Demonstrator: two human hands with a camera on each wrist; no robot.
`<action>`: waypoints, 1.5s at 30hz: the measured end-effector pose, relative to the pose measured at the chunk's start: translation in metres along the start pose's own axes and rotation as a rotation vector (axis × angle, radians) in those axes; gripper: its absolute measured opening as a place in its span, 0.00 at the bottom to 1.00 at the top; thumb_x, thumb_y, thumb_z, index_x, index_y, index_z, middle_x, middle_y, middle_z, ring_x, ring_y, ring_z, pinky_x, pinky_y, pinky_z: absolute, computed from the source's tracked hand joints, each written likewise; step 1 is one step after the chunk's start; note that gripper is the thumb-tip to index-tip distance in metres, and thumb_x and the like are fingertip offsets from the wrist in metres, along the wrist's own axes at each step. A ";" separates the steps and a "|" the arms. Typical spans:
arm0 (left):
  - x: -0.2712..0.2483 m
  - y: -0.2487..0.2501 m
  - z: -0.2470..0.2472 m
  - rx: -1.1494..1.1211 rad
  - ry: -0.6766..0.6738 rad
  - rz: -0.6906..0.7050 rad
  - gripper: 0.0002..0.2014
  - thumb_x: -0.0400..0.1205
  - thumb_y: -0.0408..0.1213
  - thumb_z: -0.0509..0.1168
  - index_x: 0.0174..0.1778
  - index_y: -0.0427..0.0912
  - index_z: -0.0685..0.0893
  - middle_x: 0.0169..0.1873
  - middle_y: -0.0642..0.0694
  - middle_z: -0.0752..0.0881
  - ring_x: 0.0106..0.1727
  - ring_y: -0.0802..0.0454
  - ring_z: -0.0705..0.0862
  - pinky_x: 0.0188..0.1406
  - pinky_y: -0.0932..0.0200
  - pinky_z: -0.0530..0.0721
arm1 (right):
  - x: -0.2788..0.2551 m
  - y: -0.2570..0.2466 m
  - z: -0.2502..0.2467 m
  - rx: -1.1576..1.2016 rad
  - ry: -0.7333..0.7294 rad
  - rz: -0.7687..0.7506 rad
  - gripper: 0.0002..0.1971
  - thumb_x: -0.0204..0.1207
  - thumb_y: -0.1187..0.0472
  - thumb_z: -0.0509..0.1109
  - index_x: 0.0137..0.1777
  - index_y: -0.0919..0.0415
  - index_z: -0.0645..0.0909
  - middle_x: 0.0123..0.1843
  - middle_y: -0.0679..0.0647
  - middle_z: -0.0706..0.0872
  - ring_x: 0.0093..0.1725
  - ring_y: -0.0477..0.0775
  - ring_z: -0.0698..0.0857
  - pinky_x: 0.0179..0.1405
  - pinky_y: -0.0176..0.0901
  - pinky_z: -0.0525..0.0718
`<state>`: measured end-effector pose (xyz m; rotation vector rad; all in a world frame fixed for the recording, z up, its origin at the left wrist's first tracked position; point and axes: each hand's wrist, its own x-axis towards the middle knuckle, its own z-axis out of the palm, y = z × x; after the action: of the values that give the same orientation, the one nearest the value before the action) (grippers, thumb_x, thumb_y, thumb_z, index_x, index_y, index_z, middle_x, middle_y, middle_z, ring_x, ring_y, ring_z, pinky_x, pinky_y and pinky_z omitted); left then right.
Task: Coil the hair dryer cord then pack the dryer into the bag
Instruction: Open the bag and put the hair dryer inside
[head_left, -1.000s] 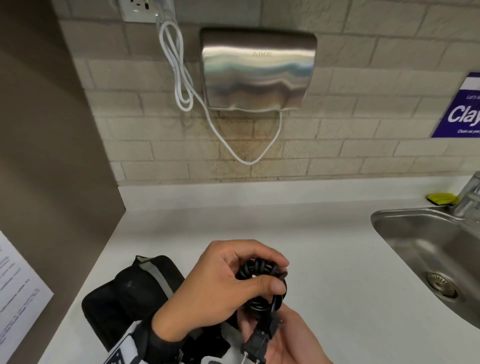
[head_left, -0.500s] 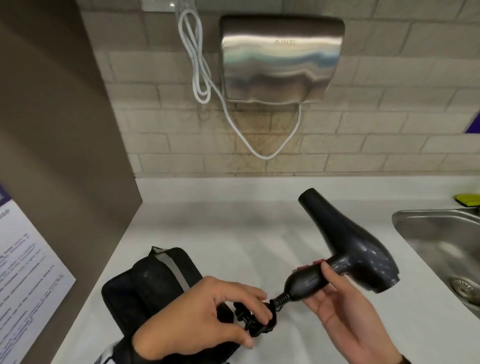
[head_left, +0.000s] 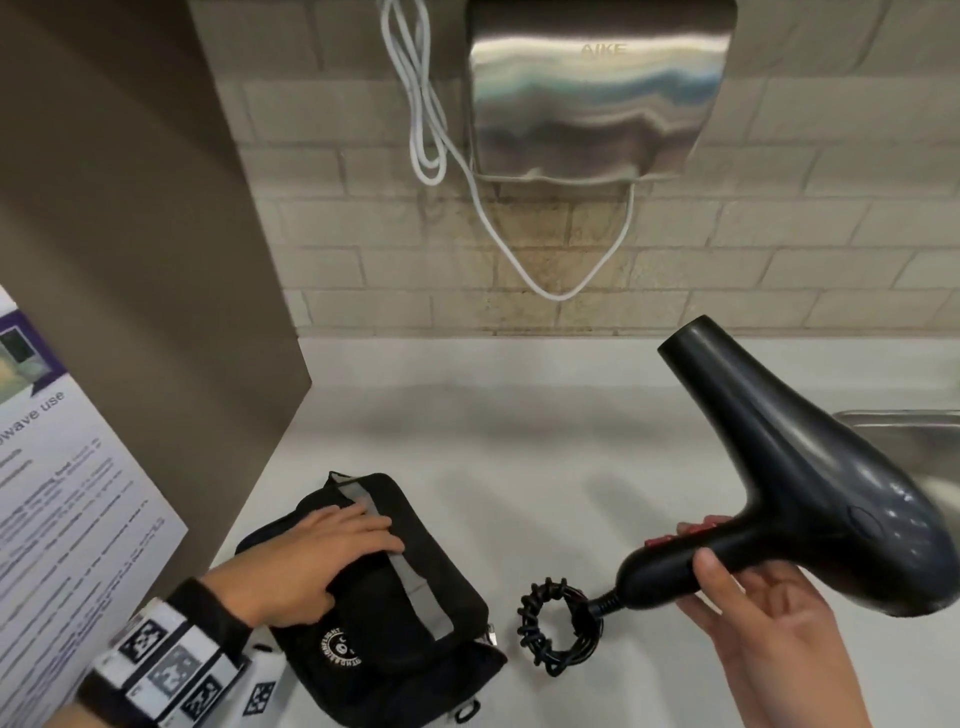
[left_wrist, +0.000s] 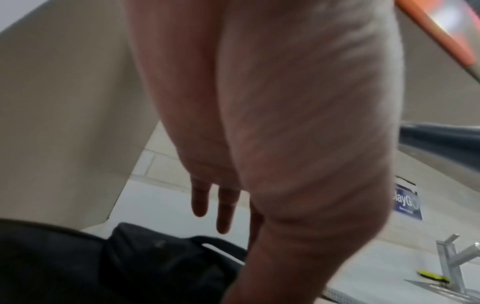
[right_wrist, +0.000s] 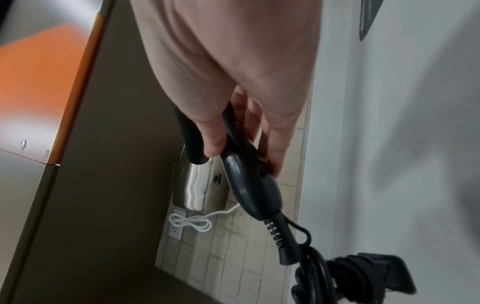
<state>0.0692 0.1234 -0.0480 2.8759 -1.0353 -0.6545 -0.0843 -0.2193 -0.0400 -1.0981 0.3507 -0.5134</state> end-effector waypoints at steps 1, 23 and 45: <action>0.002 -0.003 0.002 0.009 0.006 0.010 0.42 0.77 0.27 0.67 0.79 0.69 0.61 0.84 0.62 0.58 0.86 0.57 0.50 0.83 0.60 0.41 | -0.001 -0.001 0.000 0.002 0.004 -0.017 0.16 0.64 0.71 0.69 0.52 0.63 0.82 0.46 0.59 0.93 0.45 0.61 0.93 0.51 0.58 0.88; 0.013 -0.030 -0.015 0.124 0.423 0.094 0.08 0.85 0.47 0.59 0.55 0.66 0.79 0.46 0.71 0.83 0.49 0.62 0.88 0.51 0.61 0.84 | -0.015 0.005 -0.009 0.029 0.014 0.011 0.20 0.61 0.77 0.68 0.56 0.71 0.80 0.46 0.68 0.91 0.50 0.76 0.89 0.52 0.64 0.87; -0.060 0.057 -0.143 0.268 0.812 0.158 0.16 0.85 0.55 0.50 0.48 0.56 0.81 0.28 0.64 0.78 0.26 0.61 0.76 0.18 0.60 0.75 | -0.033 -0.025 0.066 0.256 -0.318 -0.191 0.30 0.44 0.51 0.92 0.48 0.55 0.87 0.48 0.59 0.92 0.52 0.72 0.91 0.50 0.60 0.89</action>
<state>0.0489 0.0984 0.1144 2.7451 -1.2139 0.6624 -0.0833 -0.1600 0.0109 -0.9485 -0.0984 -0.5264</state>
